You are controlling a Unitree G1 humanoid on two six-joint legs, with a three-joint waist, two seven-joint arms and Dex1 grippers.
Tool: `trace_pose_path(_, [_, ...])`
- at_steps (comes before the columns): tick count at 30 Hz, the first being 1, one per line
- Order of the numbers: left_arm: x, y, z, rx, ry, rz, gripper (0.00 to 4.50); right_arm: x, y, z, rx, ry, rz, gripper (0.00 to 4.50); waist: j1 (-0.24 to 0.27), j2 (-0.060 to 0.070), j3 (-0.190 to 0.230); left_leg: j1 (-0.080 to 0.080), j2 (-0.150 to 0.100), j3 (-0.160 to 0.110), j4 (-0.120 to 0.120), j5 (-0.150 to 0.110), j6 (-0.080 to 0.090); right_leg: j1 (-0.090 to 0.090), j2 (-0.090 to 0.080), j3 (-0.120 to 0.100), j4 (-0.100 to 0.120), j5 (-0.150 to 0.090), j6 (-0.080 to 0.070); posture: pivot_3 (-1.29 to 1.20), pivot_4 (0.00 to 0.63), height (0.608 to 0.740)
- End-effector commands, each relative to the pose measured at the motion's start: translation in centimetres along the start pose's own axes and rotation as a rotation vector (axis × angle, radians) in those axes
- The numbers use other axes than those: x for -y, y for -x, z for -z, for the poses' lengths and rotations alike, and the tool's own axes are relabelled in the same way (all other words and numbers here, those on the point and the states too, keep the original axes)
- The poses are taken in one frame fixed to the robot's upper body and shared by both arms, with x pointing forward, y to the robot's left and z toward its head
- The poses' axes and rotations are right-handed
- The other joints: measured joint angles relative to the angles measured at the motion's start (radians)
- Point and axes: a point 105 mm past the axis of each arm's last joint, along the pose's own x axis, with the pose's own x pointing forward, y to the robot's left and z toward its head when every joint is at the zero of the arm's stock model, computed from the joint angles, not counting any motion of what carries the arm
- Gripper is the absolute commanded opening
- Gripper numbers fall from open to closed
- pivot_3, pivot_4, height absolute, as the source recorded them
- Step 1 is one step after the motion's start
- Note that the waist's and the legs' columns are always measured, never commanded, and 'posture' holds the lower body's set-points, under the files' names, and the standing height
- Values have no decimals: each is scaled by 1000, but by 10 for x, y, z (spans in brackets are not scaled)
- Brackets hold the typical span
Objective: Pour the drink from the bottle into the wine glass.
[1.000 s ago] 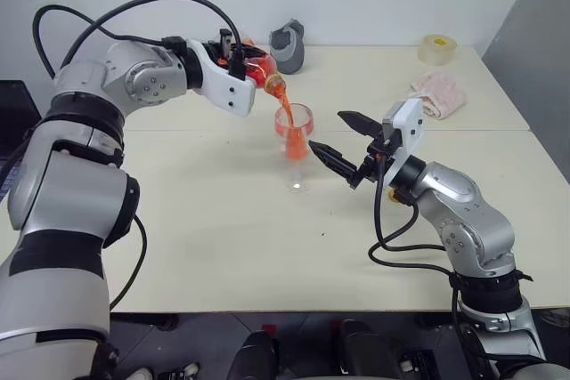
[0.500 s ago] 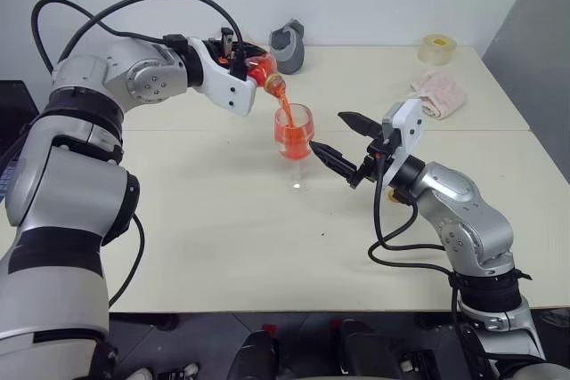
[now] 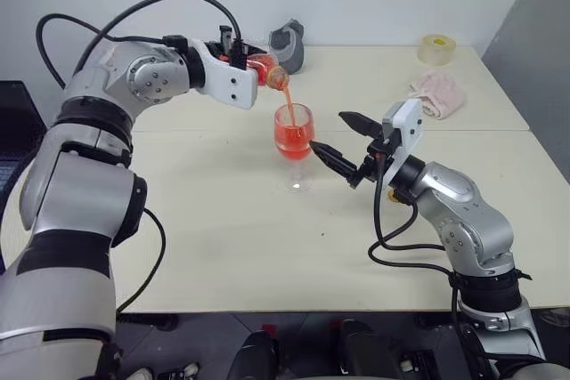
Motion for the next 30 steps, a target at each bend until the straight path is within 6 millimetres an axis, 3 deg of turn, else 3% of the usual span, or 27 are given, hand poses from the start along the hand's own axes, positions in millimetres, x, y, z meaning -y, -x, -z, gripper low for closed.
trace_pose_path(1, [-23, 7, 0, 19, 79, -103, 899, 1, -2, -15, 49, 30, -3, 4500, 0, 0, 0, 0, 0, 0, 0, 0, 0, 0, 0, 0, 0, 0, 0, 0, 150, 740])
trace_pose_path(8, [-29, 12, 3, 88, 375, -187, 899, 0, -2, -15, 46, 29, -15, 4500, -2, 0, 0, 0, 0, 0, 0, 1, -1, 0, 0, 0, 0, 0, 0, 0, 150, 740])
trace_pose_path(15, [-25, 25, 24, 127, 801, -370, 899, -2, 9, -20, 36, 41, -12, 4500, -16, 0, 0, 0, 0, -2, 1, 1, -3, 0, 0, 0, 3, 0, 0, 0, 150, 740])
trace_pose_path(20, [13, 40, 32, 37, 1070, -525, 899, -8, 36, -8, -29, 40, 37, 4500, -22, 0, -1, 1, 2, -6, 0, 1, -3, -1, -2, 2, 5, -1, 1, 0, 150, 740])
trace_pose_path(25, [67, 61, 17, -99, 1264, -617, 899, -7, 62, 14, -111, 57, 170, 4500, -17, -1, -2, 0, 4, -5, 2, 1, -3, -3, -3, 3, 9, -1, 1, 0, 150, 740])
trace_pose_path(30, [101, 70, -3, -137, 1372, -666, 899, 1, 78, 27, -160, 57, 330, 4500, 1, -1, -2, 1, 2, -3, 3, 1, -3, -2, -3, 4, 9, -1, 1, 0, 150, 740])
